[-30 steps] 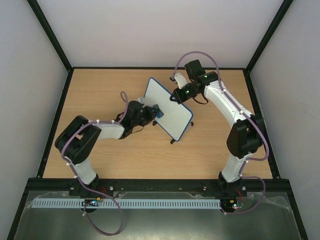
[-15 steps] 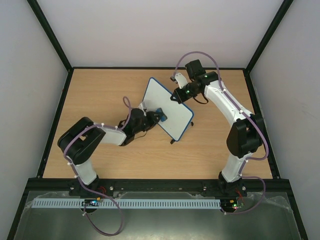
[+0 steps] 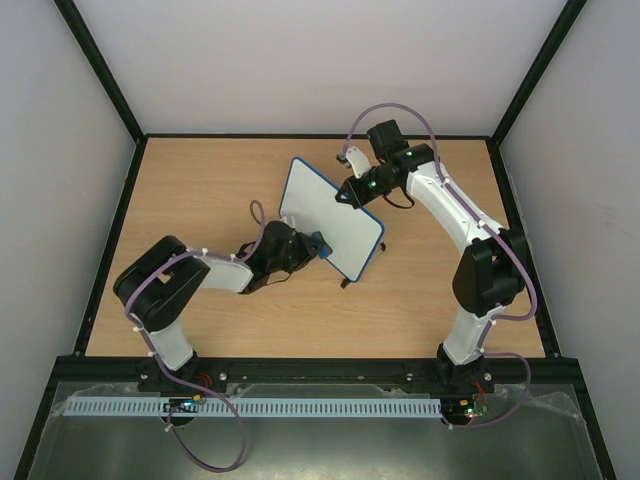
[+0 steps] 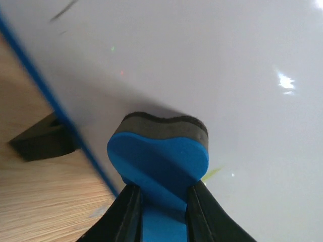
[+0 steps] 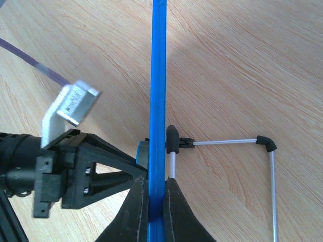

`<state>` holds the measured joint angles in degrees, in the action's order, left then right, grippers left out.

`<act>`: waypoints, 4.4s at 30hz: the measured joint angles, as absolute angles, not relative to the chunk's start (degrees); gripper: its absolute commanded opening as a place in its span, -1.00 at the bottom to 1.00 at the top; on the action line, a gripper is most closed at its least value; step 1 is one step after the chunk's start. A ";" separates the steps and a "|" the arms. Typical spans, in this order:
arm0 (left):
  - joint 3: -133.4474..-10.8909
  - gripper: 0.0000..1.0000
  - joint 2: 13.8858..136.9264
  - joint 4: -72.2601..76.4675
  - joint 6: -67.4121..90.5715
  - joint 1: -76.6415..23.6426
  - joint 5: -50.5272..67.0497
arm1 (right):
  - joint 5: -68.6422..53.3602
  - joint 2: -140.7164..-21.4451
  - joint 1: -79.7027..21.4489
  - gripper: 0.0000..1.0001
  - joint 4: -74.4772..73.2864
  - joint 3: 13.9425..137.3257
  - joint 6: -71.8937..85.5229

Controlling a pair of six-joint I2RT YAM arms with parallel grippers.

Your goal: Erase the whiteboard

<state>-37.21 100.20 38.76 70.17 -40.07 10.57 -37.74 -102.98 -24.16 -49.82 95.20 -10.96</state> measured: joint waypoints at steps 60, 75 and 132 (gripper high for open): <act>-39.88 -0.95 97.78 33.61 67.22 -45.10 1.39 | -36.91 -102.96 -24.10 -0.96 -47.66 94.26 -11.33; -38.39 -0.95 95.00 45.76 66.76 -44.71 0.91 | -38.11 -103.39 -24.53 -0.96 -46.37 93.56 -12.82; -48.36 -0.95 103.18 31.20 49.84 -53.80 0.84 | -38.24 -102.19 -24.49 -0.96 -45.43 93.69 -14.72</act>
